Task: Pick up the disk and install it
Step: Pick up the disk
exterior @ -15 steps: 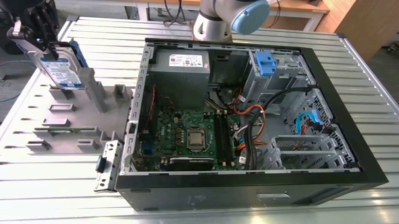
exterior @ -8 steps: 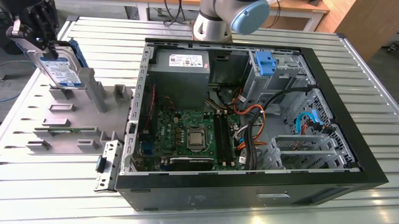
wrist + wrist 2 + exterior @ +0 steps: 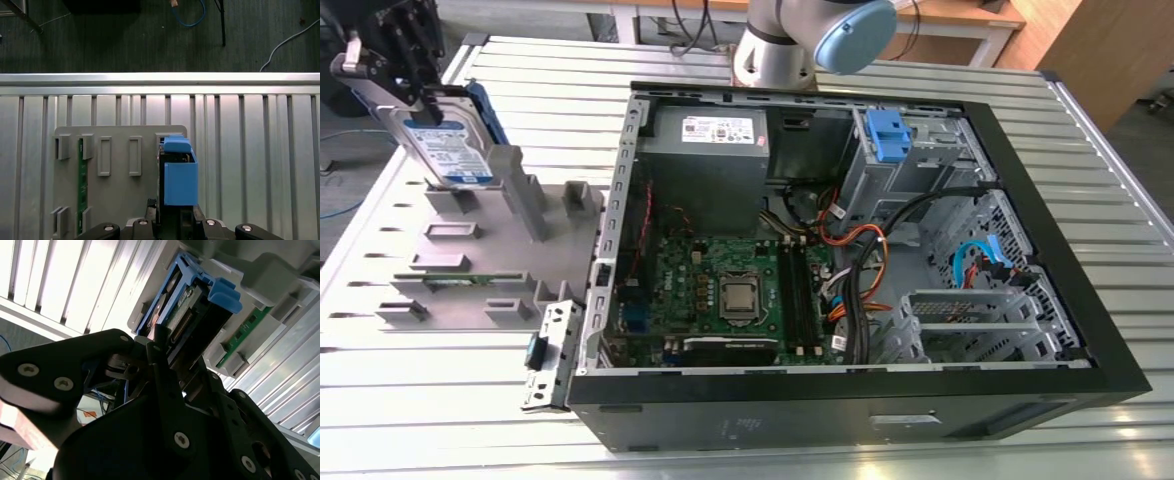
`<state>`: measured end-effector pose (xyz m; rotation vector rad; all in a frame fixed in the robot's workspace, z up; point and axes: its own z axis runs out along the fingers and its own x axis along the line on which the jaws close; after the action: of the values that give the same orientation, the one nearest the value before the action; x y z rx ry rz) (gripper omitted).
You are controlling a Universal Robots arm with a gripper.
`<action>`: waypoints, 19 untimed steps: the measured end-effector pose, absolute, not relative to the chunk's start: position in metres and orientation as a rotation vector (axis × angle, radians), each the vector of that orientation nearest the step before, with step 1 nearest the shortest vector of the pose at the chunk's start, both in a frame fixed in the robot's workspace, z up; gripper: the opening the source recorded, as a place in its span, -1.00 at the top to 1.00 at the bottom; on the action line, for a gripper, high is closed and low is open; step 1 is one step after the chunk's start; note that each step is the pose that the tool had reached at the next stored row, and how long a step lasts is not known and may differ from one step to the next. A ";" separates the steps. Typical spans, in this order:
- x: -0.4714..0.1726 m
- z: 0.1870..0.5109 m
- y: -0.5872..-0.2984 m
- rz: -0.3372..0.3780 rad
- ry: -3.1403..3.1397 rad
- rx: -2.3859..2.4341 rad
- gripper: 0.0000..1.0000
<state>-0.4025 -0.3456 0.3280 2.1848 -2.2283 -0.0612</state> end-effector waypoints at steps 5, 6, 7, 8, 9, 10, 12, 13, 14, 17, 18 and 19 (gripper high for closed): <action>-0.402 0.333 -0.346 -0.061 -2.228 2.185 0.30; -0.402 0.335 -0.346 -0.061 -2.228 2.185 0.30; -0.402 0.336 -0.346 -0.061 -2.228 2.185 0.30; -0.402 0.337 -0.346 -0.061 -2.228 2.185 0.30; -0.402 0.338 -0.346 -0.061 -2.228 2.185 0.30; -0.402 0.339 -0.346 -0.061 -2.228 2.185 0.30; -0.402 0.342 -0.346 -0.061 -2.228 2.185 0.30; -0.402 0.342 -0.346 -0.061 -2.228 2.185 0.30; -0.402 0.343 -0.346 -0.061 -2.228 2.185 0.30; -0.402 0.343 -0.346 -0.061 -2.228 2.185 0.30; -0.402 0.343 -0.346 -0.061 -2.228 2.185 0.30; -0.403 0.343 -0.346 -0.061 -2.228 2.185 0.30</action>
<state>-0.4025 -0.3457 0.3434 2.1848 -2.2281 -0.0613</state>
